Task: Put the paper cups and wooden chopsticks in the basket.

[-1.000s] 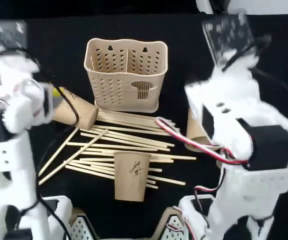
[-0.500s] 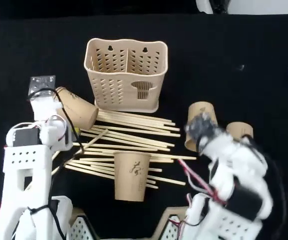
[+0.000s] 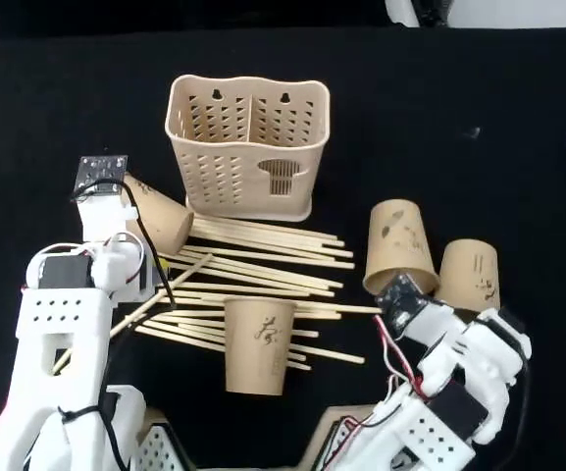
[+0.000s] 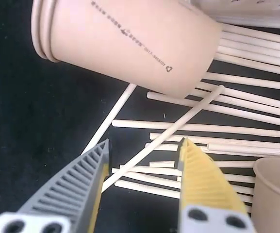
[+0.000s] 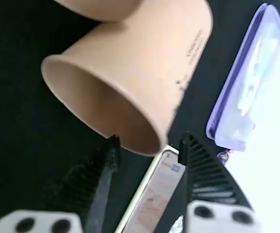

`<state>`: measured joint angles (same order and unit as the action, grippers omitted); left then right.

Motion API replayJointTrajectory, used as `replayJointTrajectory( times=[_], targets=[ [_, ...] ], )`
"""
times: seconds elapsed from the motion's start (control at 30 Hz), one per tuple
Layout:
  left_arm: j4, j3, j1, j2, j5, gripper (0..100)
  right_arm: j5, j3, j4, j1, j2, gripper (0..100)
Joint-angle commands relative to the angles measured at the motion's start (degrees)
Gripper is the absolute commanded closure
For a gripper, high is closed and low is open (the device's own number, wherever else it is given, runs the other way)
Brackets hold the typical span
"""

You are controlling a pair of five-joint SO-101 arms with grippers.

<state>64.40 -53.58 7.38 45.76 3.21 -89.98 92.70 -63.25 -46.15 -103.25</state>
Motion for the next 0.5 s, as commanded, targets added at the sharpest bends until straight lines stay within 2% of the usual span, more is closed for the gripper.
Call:
replayJointTrajectory(
  times=[0.0,0.1,0.23,0.33,0.47],
  targets=[
    [-0.7,0.04,-0.57,1.05,-0.44,77,-0.7,2.86,5.63,0.09,-8.31,79.4],
    [-0.53,0.04,-0.57,1.05,-0.44,77,3.25,3.47,9.14,0.79,-8.04,84.1],
    [-0.44,0.04,-0.57,1.05,-0.44,77,11.96,3.12,15.21,0.88,-7.96,99.4],
    [-0.44,0.04,-0.57,1.05,-0.44,77,15.38,2.07,16.35,0.53,-8.04,98.8],
    [-0.44,-0.22,-0.57,1.05,-0.44,77,18.81,-6.11,8.44,0.79,-8.04,98.8]
  ],
)
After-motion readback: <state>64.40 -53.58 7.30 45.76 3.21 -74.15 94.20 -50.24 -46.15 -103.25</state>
